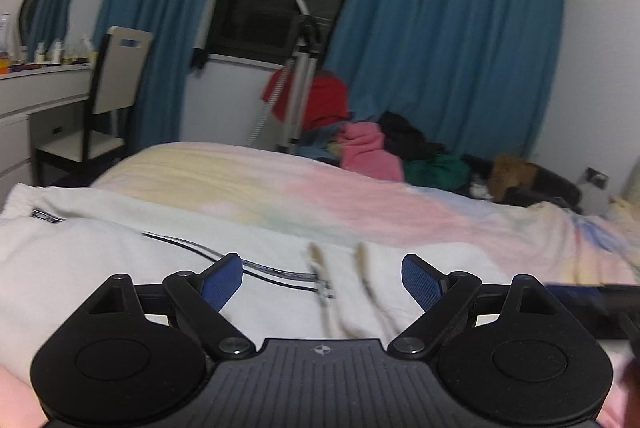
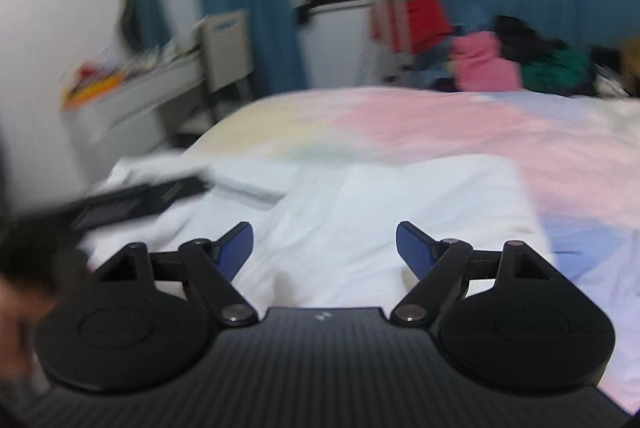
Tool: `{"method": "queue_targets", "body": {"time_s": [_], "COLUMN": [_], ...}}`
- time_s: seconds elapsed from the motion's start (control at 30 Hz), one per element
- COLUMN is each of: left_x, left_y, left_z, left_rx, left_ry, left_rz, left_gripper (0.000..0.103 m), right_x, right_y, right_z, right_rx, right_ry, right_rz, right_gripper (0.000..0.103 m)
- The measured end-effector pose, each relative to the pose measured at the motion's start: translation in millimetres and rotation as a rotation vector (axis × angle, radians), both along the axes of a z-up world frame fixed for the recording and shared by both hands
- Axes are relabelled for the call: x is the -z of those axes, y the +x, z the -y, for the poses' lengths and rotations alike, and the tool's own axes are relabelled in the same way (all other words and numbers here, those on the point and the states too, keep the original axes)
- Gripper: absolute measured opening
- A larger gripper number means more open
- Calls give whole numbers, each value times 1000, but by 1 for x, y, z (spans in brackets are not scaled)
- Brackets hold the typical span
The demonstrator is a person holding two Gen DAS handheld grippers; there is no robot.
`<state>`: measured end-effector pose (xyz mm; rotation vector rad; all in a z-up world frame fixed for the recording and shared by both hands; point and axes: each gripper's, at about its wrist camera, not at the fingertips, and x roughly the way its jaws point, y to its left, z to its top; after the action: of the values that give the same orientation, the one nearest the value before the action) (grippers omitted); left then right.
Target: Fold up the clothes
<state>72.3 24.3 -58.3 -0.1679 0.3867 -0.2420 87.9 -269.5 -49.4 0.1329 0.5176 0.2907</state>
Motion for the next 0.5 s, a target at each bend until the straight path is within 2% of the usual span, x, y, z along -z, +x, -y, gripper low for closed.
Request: {"method": "queue_targets", "body": {"time_s": [0.13, 0.27, 0.37, 0.5], "left_x": [11, 27, 46, 65], "left_y": [-12, -15, -4, 11], "left_z": [30, 69, 87, 86], "left_rx": [120, 212, 253, 207], "left_ry": [28, 175, 252, 240], "left_rz": [26, 82, 24, -62], "left_gripper": [85, 74, 69, 58], "right_x": [16, 27, 30, 35], "right_y": [11, 13, 10, 21], "right_z": [26, 39, 40, 44], "right_rx": [170, 262, 273, 278], "right_ry": [32, 52, 87, 109], "right_rz": [-64, -123, -141, -162], "right_gripper": [80, 80, 80, 80]}}
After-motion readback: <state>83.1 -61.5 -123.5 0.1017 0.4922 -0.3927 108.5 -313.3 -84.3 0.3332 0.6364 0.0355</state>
